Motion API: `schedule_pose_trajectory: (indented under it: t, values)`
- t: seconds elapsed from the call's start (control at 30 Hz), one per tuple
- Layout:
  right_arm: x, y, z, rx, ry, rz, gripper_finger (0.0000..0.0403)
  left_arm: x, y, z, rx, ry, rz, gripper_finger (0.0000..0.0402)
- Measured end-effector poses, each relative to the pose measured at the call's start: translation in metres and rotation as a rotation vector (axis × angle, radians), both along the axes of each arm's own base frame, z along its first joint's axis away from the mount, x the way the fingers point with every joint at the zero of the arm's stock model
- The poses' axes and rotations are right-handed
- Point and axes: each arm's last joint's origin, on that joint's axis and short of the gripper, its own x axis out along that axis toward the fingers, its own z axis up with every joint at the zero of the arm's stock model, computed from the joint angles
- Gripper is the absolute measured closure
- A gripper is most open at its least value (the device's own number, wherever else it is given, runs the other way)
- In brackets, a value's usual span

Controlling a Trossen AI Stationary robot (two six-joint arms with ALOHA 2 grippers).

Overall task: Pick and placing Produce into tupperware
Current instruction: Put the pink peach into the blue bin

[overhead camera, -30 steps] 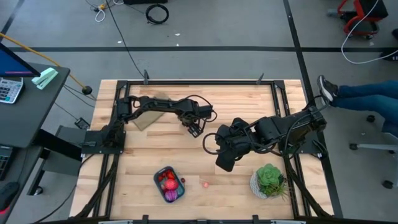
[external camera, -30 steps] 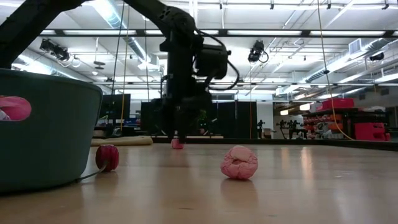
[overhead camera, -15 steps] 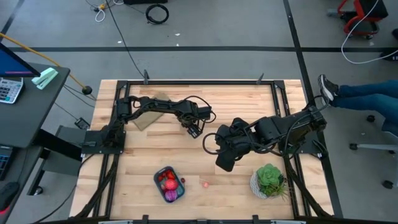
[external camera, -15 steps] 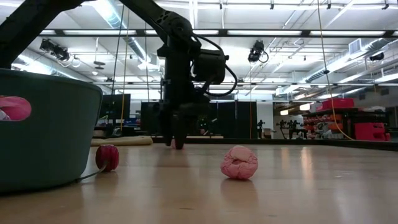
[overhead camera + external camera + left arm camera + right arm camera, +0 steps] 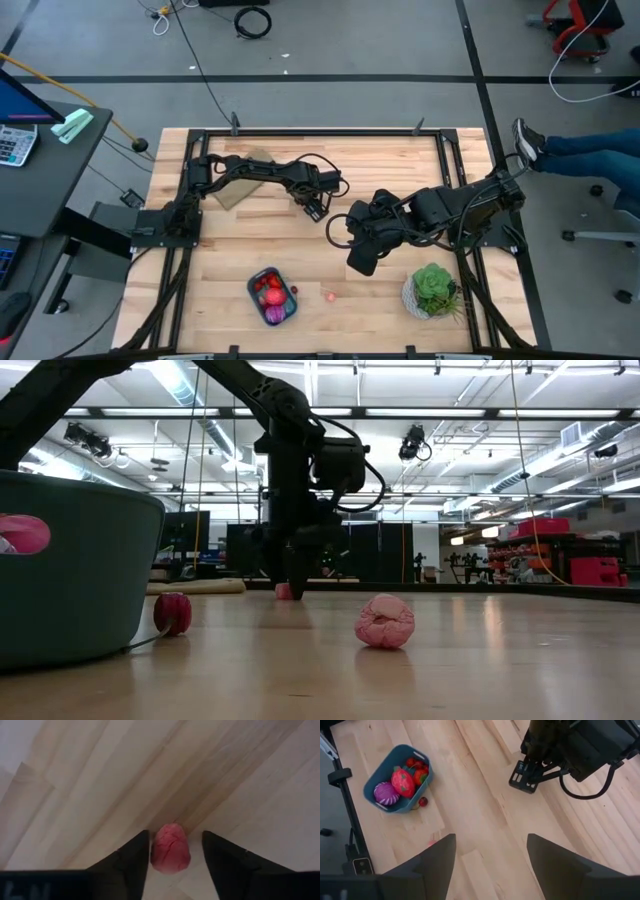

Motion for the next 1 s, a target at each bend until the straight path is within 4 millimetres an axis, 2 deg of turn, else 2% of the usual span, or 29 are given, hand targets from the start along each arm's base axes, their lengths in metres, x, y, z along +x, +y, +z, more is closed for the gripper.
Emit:
schedule_pose_trajectory:
  t: [0.33, 0.57, 0.67, 0.83, 1.0]
  values:
    - [0.000, 0.000, 0.000, -0.001, 0.001, 0.001, 0.0149, -0.001, -0.002, 0.000, -0.006, 0.011, -0.003, 0.0312]
    - [0.000, 0.000, 0.000, -0.001, 0.000, 0.001, 0.0149, -0.005, -0.014, 0.001, -0.133, 0.052, 0.007, 0.0343]
    - [0.000, 0.000, 0.000, -0.001, 0.000, 0.001, 0.0149, -0.009, -0.026, 0.004, -0.195, 0.086, -0.001, 0.0339]
    - [0.000, 0.000, -0.001, -0.009, 0.005, 0.006, 0.0149, -0.016, -0.057, 0.026, -0.278, 0.103, -0.047, 0.0336]
    - [0.000, 0.000, -0.001, -0.030, 0.002, 0.015, 0.0149, -0.028, -0.099, 0.063, -0.305, 0.053, -0.071, 0.0344]
